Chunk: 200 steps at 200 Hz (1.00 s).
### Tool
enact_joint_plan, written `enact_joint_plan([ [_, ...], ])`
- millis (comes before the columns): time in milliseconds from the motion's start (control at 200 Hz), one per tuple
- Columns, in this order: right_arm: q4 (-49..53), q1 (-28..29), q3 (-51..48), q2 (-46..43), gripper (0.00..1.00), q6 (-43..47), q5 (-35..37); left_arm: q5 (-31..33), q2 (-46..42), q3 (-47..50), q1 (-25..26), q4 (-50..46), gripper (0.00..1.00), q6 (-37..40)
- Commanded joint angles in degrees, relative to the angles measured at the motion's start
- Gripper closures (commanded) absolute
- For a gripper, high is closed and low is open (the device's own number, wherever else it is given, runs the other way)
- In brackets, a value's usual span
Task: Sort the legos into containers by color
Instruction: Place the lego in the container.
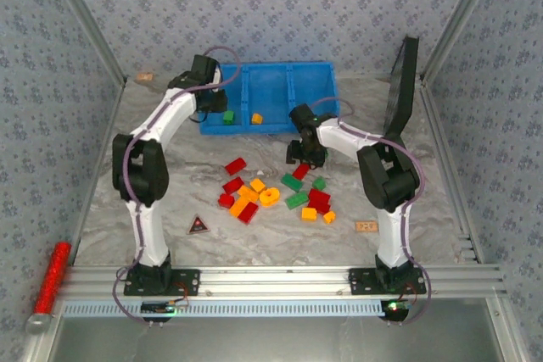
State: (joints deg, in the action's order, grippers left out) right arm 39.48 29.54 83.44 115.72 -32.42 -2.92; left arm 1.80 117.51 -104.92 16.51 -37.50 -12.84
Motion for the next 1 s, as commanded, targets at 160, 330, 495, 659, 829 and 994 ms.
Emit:
enact_joint_plan([
  [160, 3.65, 1.56, -0.69, 0.74, 0.37, -3.09, 1.74, 2.24, 11.02, -14.65, 0.07, -7.01, 0.87, 2.24],
  [330, 4.46, 2.36, -2.59, -0.96, 0.34, -5.18, 2.32, 2.11, 14.47, -15.23, 0.03, -7.24, 0.87, 2.10],
  [495, 3.69, 2.94, -5.46, -2.74, 0.28, -7.46, 2.42, 1.54, 16.19, -14.79, 0.01, -6.62, 0.87, 1.82],
  [659, 2.31, 3.20, -6.36, -1.69, 0.29, -8.96, 1.90, 1.16, 18.47, -16.53, 0.02, -7.58, 0.85, 2.15],
  [829, 1.65, 3.42, -5.44, -0.29, 0.37, -9.24, 1.82, 1.47, 19.60, -18.12, 0.01, -9.17, 0.71, 2.51],
  [994, 1.91, 3.63, -4.51, 0.86, 0.49, -9.04, 2.39, 1.45, 18.42, -17.46, 0.03, -9.35, 0.57, 2.82],
])
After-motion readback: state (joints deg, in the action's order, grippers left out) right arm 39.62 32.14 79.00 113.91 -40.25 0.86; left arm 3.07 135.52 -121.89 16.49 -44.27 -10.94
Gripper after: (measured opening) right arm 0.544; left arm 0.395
